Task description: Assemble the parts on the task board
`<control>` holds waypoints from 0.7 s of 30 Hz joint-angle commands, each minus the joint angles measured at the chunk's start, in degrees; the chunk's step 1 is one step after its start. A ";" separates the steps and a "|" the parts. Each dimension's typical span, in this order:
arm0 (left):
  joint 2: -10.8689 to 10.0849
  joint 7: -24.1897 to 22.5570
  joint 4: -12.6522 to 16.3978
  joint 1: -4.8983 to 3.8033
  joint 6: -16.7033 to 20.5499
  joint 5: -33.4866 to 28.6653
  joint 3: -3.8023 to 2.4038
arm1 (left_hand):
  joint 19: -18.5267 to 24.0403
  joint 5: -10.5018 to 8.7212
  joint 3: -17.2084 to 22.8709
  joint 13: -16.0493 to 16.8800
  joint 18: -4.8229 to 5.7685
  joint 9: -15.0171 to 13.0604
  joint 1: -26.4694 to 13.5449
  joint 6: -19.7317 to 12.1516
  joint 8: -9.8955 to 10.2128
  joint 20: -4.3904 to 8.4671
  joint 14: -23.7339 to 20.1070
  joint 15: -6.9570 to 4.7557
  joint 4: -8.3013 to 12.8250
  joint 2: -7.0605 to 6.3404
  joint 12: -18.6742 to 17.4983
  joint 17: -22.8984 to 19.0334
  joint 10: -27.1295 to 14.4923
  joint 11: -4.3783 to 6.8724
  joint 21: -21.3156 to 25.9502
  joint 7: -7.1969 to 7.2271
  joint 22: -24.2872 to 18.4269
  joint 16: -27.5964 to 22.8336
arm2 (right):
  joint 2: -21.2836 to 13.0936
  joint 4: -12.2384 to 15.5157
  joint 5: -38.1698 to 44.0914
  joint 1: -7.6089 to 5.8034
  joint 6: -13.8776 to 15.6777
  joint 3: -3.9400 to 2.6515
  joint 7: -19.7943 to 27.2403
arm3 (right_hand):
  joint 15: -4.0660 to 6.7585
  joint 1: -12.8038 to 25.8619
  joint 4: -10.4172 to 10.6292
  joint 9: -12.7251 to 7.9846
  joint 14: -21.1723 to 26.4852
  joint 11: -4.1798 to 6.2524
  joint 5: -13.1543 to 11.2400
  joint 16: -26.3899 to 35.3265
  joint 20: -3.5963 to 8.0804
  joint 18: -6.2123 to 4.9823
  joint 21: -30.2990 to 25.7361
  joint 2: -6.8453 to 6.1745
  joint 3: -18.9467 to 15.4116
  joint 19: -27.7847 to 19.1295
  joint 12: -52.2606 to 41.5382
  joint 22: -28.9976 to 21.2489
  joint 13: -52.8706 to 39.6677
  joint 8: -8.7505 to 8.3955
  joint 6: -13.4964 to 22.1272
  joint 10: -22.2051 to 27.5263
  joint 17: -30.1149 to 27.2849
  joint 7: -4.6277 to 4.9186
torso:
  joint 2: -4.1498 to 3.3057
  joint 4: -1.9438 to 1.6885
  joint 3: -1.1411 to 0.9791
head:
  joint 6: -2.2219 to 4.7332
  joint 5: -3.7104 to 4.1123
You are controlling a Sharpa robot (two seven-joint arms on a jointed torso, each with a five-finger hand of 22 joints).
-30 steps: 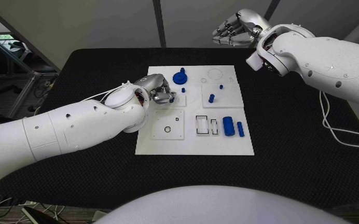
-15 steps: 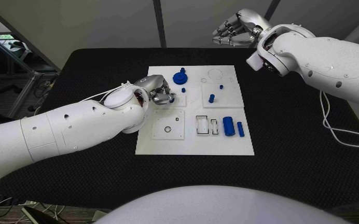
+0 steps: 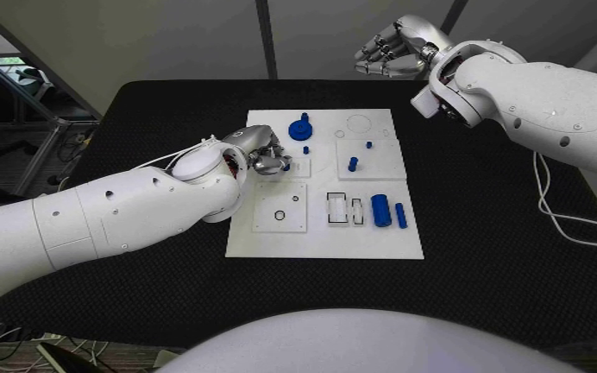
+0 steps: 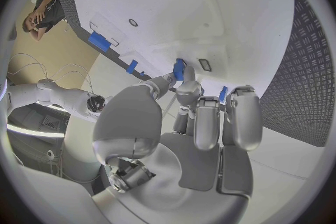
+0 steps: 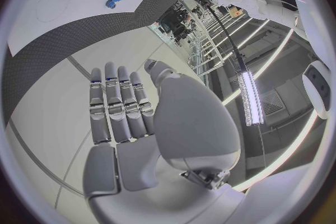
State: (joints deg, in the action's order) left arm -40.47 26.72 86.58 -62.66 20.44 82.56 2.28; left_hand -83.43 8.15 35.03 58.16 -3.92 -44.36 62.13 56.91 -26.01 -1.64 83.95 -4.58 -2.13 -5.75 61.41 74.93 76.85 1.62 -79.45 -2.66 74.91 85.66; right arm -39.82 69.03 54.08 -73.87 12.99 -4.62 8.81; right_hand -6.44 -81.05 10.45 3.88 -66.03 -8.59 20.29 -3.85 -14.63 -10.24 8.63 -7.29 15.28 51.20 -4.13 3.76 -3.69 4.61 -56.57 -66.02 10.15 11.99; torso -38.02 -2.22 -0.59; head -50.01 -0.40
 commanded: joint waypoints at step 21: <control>0.08 0.84 -0.43 0.19 -2.67 -1.39 0.13 | -1.10 10.31 8.81 1.23 1.39 -1.35 -3.03 1.80 -2.11 0.64 4.84 -0.96 5.56 -2.84 1.45 11.10 2.16 1.07 -1.12 1.39 7.73 0.32 | 0.10 -0.03 0.20 -0.11 -0.18 -0.03 0.46 | -0.03 0.53 -0.13 0.06 0.42 0.03 0.24 -0.08 0.06 -0.38 -0.31 -0.08 0.21 0.32 -0.17 0.03 -0.04 -0.29 -0.32 0.06 -0.05 0.19 | -0.01 0.11 -0.05 | 0.01 0.05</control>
State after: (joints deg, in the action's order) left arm -40.49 26.99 86.22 -62.67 19.80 81.90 2.21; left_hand -83.84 18.18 36.54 59.36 -3.87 -45.64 59.78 58.47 -27.96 -1.23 83.84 -5.13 -3.63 -8.68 62.68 74.93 78.65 2.80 -80.23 -1.32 74.91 85.65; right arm -39.79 69.00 54.19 -73.87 12.98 -4.62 8.81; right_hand -6.44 -81.05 10.45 3.87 -66.03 -8.59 20.29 -3.85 -14.63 -10.24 8.63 -7.29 15.28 51.20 -4.13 3.76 -3.69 4.61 -56.57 -66.02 10.16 11.99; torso -38.02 -2.13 -0.63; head -50.01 -0.36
